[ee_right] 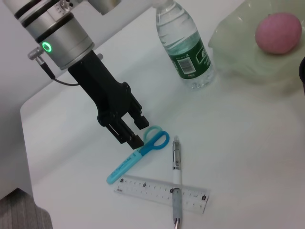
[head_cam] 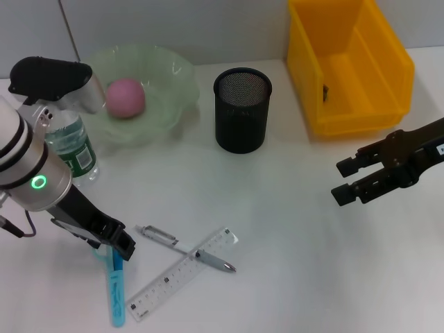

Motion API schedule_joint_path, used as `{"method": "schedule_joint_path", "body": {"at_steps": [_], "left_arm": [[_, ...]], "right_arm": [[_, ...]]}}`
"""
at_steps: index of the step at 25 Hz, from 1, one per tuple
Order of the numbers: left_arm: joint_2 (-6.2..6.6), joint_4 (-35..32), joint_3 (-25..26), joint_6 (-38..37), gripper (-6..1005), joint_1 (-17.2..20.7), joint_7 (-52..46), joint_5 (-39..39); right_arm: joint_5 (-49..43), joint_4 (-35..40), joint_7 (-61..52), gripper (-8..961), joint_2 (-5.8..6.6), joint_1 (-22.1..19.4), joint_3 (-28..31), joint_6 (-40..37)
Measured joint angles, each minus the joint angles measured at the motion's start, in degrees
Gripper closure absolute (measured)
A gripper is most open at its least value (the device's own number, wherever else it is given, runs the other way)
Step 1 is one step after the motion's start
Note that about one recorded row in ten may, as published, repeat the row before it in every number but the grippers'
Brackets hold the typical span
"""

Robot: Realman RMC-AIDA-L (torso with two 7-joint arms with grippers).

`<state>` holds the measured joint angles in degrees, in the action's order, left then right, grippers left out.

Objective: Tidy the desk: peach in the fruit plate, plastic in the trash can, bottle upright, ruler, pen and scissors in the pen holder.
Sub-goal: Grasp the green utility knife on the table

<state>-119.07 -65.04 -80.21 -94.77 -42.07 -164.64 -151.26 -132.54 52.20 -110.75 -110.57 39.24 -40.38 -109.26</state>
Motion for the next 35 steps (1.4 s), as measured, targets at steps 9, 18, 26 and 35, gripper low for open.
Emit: {"method": "schedule_joint_path", "body": {"at_steps": [9, 18, 26, 35], "left_arm": [[0.41, -7.64, 0.19, 0.17, 407, 4.08, 14.89, 1.15], [0.66, -19.39, 0.11, -5.25, 412, 10.81, 53.09, 16.81], [0.87, -24.95, 1.81, -14.41, 415, 11.22, 81.95, 17.41], [0.74, -29.81, -1.33, -14.17, 414, 13.03, 105.43, 11.18]], "right_arm": [[0.0, -0.08, -0.53, 123, -0.08, 0.05, 0.04, 0.99], [0.13, -0.6, -3.89, 123, -0.15, -0.66, 0.63, 5.1], [1.96, -1.49, -2.21, 124, -0.4, -1.26, 0.58, 2.82], [3.89, -2.53, -1.76, 123, -0.94, -1.36, 1.12, 2.97]]}}
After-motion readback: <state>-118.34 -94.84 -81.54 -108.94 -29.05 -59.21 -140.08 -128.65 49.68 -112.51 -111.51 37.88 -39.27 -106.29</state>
